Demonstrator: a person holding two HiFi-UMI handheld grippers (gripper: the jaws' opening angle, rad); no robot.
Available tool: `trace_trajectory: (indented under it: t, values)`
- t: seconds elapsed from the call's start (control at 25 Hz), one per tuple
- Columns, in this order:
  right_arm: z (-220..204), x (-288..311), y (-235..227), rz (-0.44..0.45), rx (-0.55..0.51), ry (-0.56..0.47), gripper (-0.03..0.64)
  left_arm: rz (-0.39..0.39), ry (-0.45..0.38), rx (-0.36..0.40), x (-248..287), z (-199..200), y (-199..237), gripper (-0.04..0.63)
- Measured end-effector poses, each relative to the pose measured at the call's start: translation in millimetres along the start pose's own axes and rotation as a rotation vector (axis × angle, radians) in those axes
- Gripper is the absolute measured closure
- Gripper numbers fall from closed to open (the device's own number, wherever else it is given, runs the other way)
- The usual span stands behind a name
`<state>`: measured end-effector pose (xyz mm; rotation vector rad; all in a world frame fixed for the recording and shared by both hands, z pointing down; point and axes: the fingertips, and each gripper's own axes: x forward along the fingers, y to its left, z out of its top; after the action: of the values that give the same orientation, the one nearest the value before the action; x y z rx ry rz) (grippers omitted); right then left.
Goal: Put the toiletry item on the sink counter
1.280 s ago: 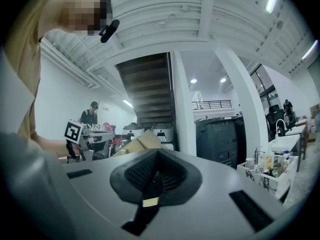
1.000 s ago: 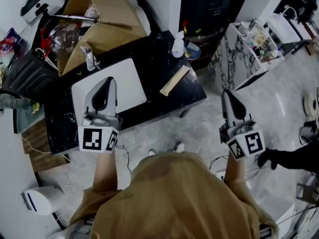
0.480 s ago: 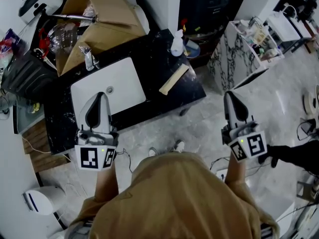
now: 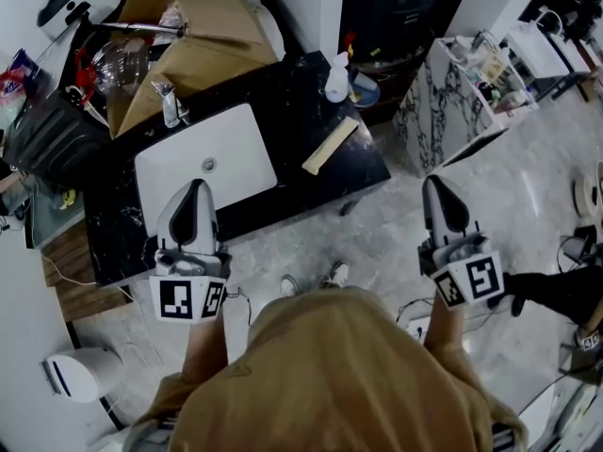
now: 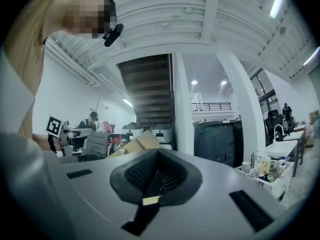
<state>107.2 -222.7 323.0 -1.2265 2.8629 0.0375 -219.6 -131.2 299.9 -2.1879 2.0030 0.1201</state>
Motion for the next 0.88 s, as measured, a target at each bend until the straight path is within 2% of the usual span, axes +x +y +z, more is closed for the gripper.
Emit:
trace_trajectory:
  t: [0.56, 0.88]
  values:
    - [-9.2, -12.5, 9.7, -0.032, 0.029, 0.015, 0.614, -0.046, 0.012, -0.007, -1.5, -2.2, -4.0, 0.591]
    - [-12.4, -9.3, 20.5, 0.003, 0.019, 0.029, 0.614, -0.057, 0.013, -0.001, -1.1, 0.4, -5.1, 0.591]
